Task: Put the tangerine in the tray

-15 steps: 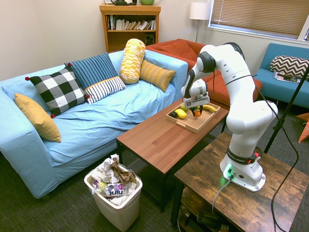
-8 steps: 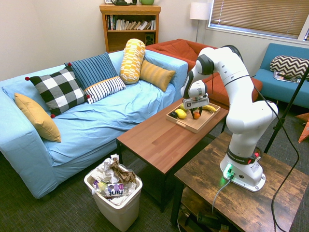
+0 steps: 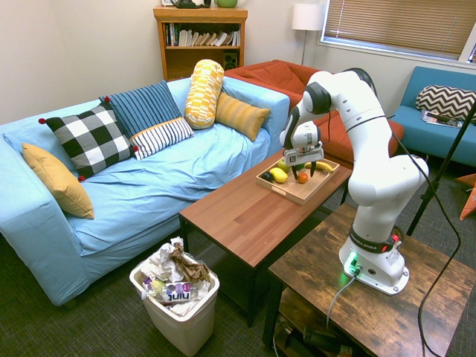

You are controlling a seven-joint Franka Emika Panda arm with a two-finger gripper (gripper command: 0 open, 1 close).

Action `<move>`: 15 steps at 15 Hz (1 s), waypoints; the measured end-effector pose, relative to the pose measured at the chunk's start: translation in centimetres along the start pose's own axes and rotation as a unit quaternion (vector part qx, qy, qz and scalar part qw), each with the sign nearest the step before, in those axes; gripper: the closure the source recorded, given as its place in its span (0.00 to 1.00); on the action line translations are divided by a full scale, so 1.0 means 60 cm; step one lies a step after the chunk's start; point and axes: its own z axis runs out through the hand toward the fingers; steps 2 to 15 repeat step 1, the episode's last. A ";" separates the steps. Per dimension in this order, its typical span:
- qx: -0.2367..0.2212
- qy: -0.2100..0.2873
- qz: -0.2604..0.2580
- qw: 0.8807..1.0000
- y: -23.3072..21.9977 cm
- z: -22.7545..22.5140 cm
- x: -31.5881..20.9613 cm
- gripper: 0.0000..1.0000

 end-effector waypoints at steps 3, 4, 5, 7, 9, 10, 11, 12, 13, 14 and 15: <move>0.004 -0.001 -0.002 1.000 0.000 -0.017 0.000 0.00; 0.004 -0.001 -0.002 1.000 0.000 -0.017 0.000 0.00; 0.004 -0.001 -0.002 1.000 0.000 -0.017 0.000 0.00; 0.004 -0.001 -0.002 1.000 0.000 -0.017 0.000 0.00; 0.004 -0.001 -0.002 1.000 0.000 -0.017 0.000 0.00; 0.004 -0.001 -0.002 1.000 0.000 -0.017 0.000 0.00; 0.004 -0.001 -0.002 1.000 0.000 -0.017 0.000 0.00; 0.004 -0.001 -0.002 1.000 0.000 -0.017 0.000 0.00; 0.004 -0.001 -0.002 1.000 0.000 -0.017 0.000 0.00; 0.004 -0.001 -0.002 1.000 0.000 -0.017 0.000 0.00; 0.004 -0.001 -0.002 1.000 0.000 -0.017 0.000 0.00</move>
